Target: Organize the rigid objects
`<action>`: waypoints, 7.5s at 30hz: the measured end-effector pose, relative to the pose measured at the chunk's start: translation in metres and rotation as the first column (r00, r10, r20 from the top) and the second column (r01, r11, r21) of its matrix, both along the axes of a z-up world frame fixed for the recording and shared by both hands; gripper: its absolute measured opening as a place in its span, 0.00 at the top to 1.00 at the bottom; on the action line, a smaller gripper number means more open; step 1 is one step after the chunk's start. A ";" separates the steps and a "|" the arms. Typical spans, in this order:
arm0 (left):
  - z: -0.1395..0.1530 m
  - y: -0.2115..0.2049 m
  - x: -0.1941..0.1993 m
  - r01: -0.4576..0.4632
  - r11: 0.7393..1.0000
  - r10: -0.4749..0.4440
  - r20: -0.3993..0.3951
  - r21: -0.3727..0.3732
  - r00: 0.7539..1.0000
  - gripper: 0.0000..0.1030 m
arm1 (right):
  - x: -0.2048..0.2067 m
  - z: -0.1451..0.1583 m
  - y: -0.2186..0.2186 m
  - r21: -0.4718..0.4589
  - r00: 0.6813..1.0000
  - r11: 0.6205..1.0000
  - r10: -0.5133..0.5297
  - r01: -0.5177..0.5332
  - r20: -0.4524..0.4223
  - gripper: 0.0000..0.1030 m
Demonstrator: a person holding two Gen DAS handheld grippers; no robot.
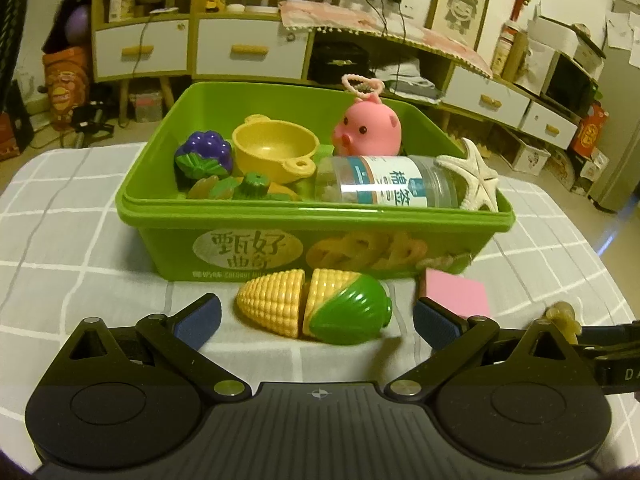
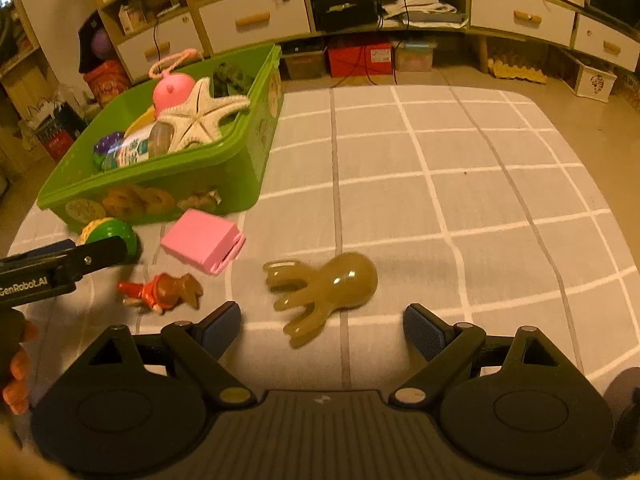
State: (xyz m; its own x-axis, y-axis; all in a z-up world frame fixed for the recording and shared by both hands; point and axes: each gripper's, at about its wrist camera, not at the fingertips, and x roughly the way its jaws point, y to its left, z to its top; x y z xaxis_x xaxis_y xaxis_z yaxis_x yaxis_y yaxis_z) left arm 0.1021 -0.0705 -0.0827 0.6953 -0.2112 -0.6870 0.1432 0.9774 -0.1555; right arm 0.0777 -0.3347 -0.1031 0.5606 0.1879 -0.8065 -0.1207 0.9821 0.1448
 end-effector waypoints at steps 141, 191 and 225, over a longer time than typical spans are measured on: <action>0.076 0.007 0.013 0.054 0.992 -0.066 0.102 0.113 0.993 0.02 | 0.050 0.108 0.064 0.089 0.976 0.996 0.009 -0.029 0.216 0.45; 0.001 -0.074 -0.053 -0.006 0.999 0.005 -0.032 -0.036 0.999 0.13 | 0.006 0.044 -0.002 0.078 0.984 0.983 -0.173 0.169 0.052 0.41; 0.001 0.027 -0.036 -0.109 0.993 0.111 -0.039 0.048 0.993 0.46 | 0.019 0.004 0.063 0.030 0.998 0.998 -0.062 0.062 0.000 0.41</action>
